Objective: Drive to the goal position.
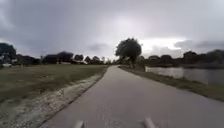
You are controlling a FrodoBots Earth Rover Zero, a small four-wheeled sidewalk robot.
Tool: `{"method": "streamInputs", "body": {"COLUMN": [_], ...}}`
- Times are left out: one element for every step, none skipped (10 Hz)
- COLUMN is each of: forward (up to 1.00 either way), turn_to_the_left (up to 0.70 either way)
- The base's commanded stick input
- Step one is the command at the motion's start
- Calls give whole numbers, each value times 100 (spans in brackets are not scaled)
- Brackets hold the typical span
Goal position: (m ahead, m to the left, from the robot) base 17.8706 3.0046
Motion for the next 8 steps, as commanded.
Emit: {"method": "streamInputs", "body": {"forward": [100, 100, 100, 100, 100, 100, 100, 100], "turn_to_the_left": [0, 0, 0, 0, 0, 0, 0, 0]}}
